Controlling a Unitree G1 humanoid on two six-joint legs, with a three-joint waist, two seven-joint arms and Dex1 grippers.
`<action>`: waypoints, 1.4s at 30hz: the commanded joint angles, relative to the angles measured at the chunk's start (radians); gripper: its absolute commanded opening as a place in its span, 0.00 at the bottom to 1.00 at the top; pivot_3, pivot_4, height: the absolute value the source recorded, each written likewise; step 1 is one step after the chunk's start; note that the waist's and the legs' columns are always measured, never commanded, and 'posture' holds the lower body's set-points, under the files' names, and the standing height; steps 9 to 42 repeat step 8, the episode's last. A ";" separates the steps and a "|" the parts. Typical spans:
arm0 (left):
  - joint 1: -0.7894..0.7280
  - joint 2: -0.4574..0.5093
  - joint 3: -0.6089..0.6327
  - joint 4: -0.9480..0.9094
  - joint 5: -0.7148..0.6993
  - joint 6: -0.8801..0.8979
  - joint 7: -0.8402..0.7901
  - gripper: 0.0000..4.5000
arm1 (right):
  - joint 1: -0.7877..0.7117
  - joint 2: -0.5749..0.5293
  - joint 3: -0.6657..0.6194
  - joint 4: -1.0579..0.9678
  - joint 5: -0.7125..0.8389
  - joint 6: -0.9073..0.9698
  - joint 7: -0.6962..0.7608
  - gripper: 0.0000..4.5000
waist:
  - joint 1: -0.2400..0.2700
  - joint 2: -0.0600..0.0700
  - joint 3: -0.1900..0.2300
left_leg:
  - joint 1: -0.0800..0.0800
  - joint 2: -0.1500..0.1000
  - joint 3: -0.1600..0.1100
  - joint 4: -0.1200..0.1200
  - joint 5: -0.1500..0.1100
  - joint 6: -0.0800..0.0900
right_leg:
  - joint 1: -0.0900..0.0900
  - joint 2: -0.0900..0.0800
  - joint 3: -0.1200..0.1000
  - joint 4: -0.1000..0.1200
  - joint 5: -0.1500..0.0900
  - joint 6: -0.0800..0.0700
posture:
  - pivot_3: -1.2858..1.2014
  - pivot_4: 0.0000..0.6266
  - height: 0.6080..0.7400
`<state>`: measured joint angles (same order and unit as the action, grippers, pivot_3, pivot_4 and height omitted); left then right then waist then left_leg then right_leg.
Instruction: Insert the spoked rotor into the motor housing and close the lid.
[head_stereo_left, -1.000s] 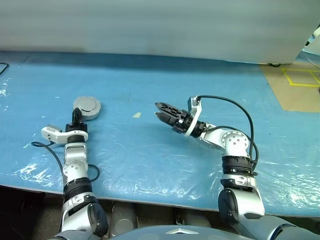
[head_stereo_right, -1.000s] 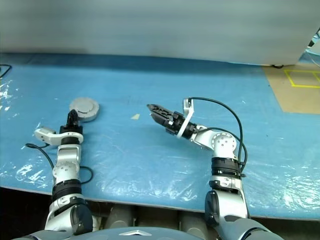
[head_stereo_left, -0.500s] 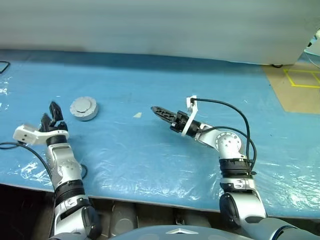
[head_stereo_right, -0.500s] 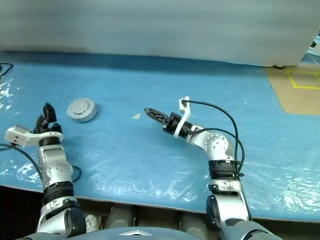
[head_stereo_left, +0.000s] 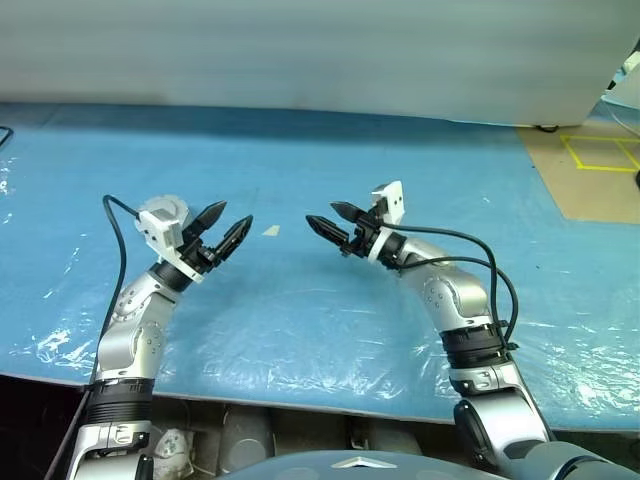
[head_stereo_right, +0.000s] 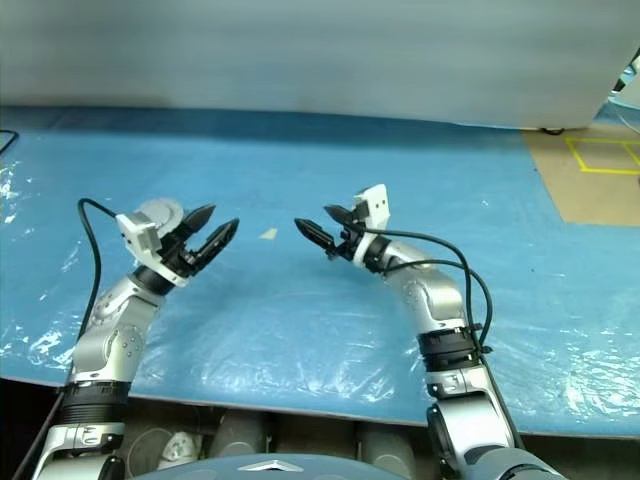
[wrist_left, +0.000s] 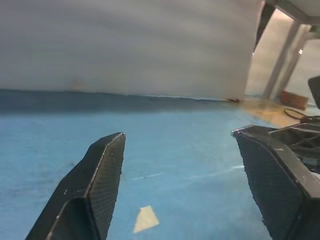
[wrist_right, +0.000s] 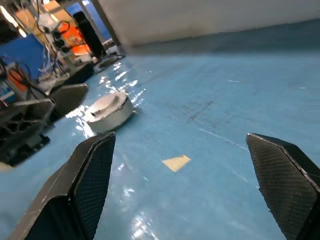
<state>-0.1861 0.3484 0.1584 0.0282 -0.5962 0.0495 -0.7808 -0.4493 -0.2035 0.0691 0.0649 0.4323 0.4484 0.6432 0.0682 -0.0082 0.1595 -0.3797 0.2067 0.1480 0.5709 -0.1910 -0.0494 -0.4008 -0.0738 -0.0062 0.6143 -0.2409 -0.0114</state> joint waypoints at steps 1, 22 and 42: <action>0.008 0.016 -0.013 -0.053 0.016 -0.002 -0.032 0.87 | 0.040 -0.036 0.022 -0.049 -0.057 -0.104 0.042 0.99 | 0.000 0.000 0.000 | 0.000 0.000 0.000 0.000 0.000 0.000 | 0.000 0.000 0.000 0.000 0.000 0.000 | 0.52 0.24 1.00; 0.031 0.027 -0.057 -0.104 0.043 0.035 -0.052 0.99 | 0.080 -0.056 0.016 -0.028 -0.113 -0.196 0.040 1.00 | -0.003 0.000 0.000 | 0.001 0.000 0.001 0.000 0.000 0.000 | -0.001 0.000 0.002 0.002 0.000 0.000 | 0.52 0.24 1.00; 0.031 0.027 -0.057 -0.104 0.043 0.035 -0.052 0.99 | 0.080 -0.056 0.016 -0.028 -0.113 -0.196 0.040 1.00 | -0.003 0.000 0.000 | 0.001 0.000 0.001 0.000 0.000 0.000 | -0.001 0.000 0.002 0.002 0.000 0.000 | 0.52 0.24 1.00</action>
